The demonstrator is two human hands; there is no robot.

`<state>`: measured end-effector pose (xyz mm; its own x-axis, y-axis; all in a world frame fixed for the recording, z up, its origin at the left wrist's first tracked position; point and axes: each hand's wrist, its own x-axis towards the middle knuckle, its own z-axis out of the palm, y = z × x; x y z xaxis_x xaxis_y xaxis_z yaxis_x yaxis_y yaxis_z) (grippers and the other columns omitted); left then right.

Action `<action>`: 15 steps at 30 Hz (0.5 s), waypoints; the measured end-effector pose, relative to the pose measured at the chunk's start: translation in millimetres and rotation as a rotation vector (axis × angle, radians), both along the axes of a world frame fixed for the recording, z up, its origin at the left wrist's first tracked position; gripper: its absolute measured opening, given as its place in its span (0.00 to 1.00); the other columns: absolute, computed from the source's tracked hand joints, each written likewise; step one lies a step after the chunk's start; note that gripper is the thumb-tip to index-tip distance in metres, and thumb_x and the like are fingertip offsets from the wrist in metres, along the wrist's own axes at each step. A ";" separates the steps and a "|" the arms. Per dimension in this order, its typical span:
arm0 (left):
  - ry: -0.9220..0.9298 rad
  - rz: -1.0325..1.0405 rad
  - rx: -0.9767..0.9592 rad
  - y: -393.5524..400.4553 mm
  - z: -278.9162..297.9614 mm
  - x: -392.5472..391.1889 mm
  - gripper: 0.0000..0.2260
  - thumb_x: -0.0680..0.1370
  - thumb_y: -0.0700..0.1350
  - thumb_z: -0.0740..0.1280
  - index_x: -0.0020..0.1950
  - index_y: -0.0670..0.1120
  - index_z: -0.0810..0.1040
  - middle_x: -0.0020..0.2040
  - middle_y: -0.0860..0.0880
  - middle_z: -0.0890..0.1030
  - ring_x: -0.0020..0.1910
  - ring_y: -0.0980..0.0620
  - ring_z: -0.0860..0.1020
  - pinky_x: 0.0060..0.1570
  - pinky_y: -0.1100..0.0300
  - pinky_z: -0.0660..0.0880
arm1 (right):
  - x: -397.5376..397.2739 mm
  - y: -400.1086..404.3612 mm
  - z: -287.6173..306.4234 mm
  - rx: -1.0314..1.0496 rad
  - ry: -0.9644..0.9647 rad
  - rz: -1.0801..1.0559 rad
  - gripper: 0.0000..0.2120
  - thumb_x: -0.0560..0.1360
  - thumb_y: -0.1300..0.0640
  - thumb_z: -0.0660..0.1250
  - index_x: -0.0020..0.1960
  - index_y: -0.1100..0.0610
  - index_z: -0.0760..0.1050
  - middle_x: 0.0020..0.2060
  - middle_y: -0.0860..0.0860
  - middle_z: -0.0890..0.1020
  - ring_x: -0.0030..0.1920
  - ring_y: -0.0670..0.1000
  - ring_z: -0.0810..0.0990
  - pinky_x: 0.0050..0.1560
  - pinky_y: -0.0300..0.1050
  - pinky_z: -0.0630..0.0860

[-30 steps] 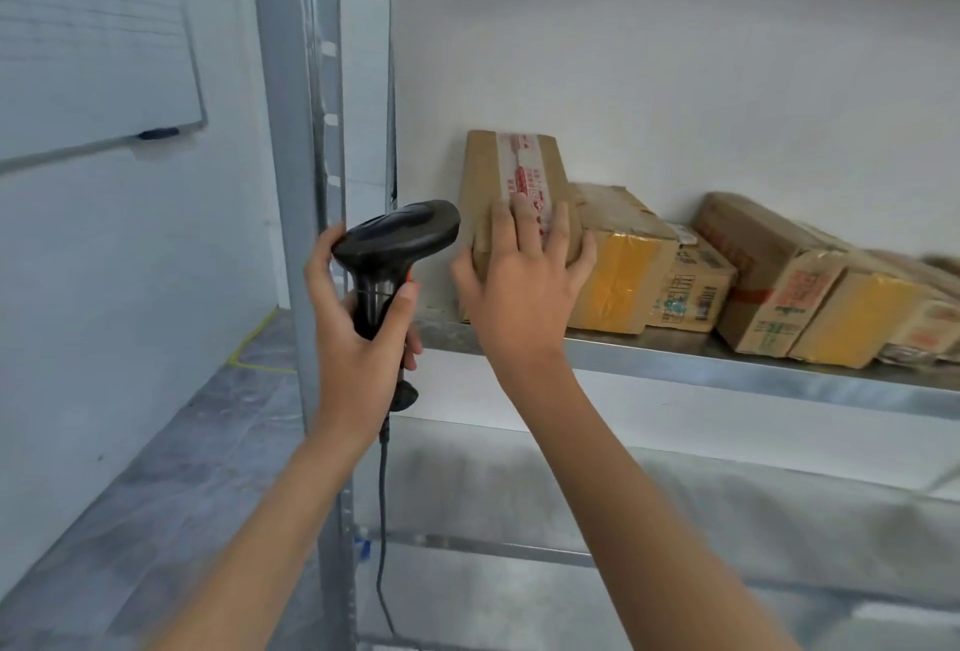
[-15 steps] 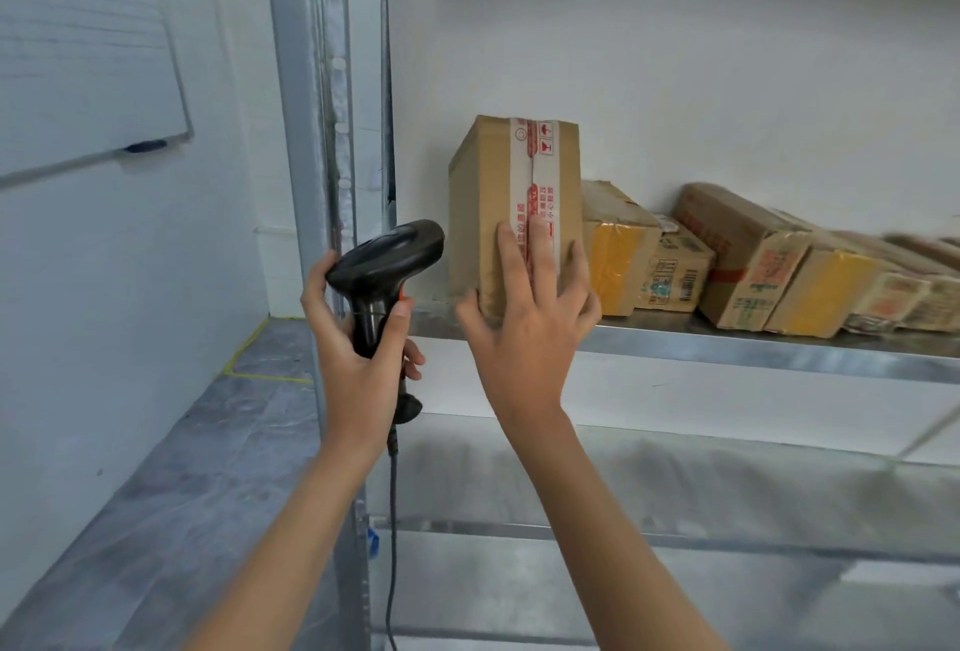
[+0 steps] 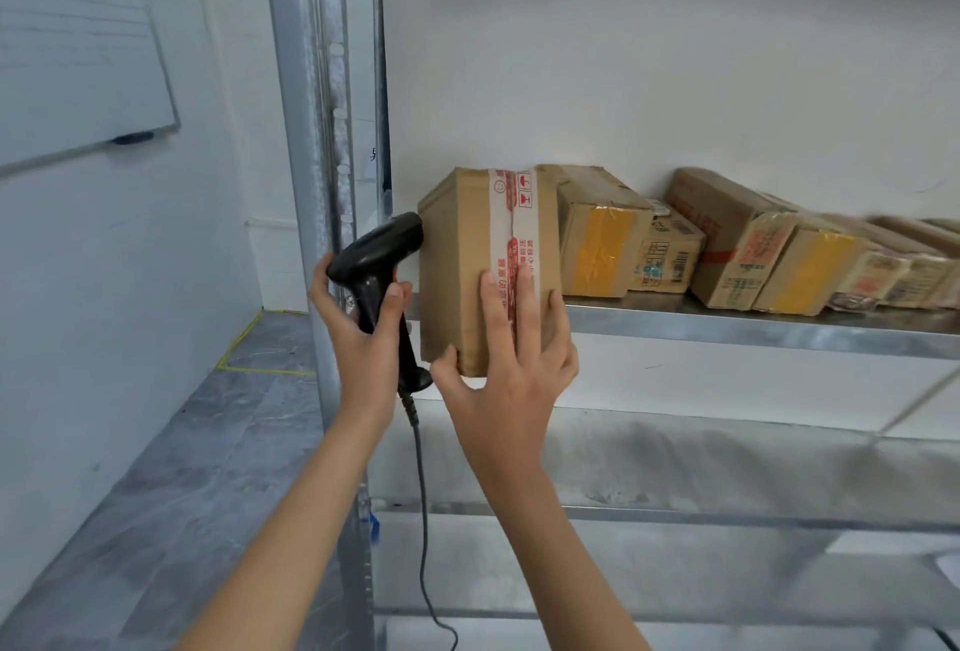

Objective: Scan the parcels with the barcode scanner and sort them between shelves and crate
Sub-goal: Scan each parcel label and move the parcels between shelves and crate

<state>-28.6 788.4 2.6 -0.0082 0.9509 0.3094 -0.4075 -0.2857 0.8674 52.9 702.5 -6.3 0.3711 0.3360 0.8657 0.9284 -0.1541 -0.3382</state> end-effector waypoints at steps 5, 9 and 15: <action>-0.055 -0.075 -0.020 -13.9 -3.0 7.6 0.26 0.83 0.39 0.65 0.76 0.54 0.59 0.47 0.61 0.85 0.52 0.54 0.83 0.67 0.43 0.74 | -7.5 -8.7 0.0 -0.063 0.158 0.068 0.36 0.74 0.42 0.65 0.79 0.46 0.57 0.79 0.55 0.59 0.78 0.65 0.57 0.68 0.70 0.66; -0.094 -0.059 -0.051 -17.6 -9.1 4.5 0.27 0.81 0.42 0.69 0.75 0.57 0.61 0.59 0.49 0.83 0.57 0.47 0.81 0.67 0.34 0.71 | -2.3 -22.1 3.1 -0.080 0.348 0.258 0.40 0.77 0.47 0.68 0.79 0.36 0.45 0.81 0.43 0.46 0.81 0.56 0.45 0.75 0.69 0.56; -0.089 0.048 0.028 -31.8 -21.7 -12.2 0.29 0.78 0.47 0.71 0.74 0.62 0.61 0.70 0.47 0.75 0.65 0.45 0.78 0.69 0.37 0.70 | 3.8 -37.5 0.7 -0.126 0.544 0.346 0.40 0.78 0.62 0.69 0.79 0.43 0.49 0.78 0.44 0.60 0.76 0.44 0.60 0.74 0.45 0.65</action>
